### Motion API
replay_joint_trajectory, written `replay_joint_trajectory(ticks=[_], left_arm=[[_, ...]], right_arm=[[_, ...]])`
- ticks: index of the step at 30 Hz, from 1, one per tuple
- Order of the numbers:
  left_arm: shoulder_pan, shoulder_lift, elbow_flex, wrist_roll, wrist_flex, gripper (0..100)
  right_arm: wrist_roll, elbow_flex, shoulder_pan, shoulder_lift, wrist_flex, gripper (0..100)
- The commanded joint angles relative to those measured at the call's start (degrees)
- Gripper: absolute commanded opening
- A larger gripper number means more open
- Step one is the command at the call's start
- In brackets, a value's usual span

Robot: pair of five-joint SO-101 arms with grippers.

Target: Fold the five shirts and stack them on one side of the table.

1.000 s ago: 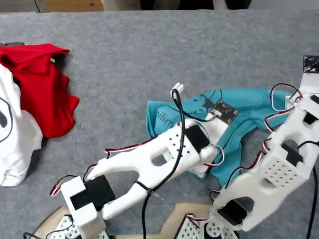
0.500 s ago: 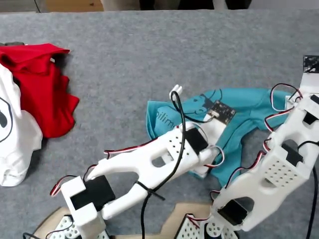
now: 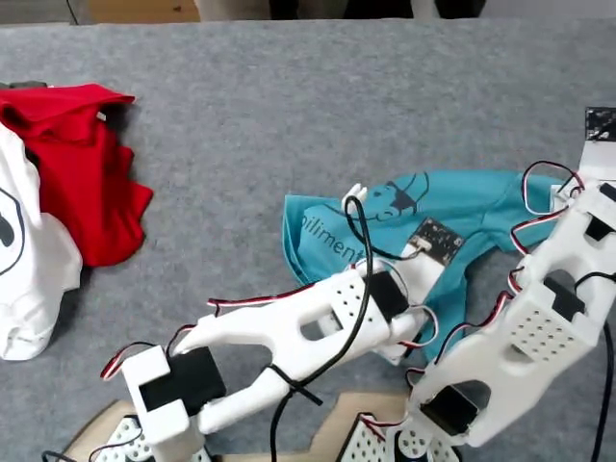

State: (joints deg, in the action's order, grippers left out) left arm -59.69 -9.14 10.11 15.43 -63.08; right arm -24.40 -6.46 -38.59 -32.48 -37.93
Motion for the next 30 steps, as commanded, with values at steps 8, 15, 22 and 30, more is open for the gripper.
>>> replay_joint_trajectory(ticks=[8, 15, 22, 30], left_arm=[[-0.7, 0.9, 1.8, 0.5, 5.5, 14], [-0.2, 1.1, 6.6, 0.5, 11.7, 14], [-0.2, 1.0, 7.6, 0.4, 13.0, 14], [-0.1, 0.9, 11.3, 0.4, 19.5, 14]], right_arm=[[-0.4, -2.9, 0.8, 0.1, -0.4, 0.5], [-0.4, -2.8, 0.8, 0.1, -0.4, 0.5], [-0.4, -2.8, 0.8, 0.1, -0.4, 0.5], [-0.3, -2.8, 0.8, 0.1, -0.4, 0.5]])
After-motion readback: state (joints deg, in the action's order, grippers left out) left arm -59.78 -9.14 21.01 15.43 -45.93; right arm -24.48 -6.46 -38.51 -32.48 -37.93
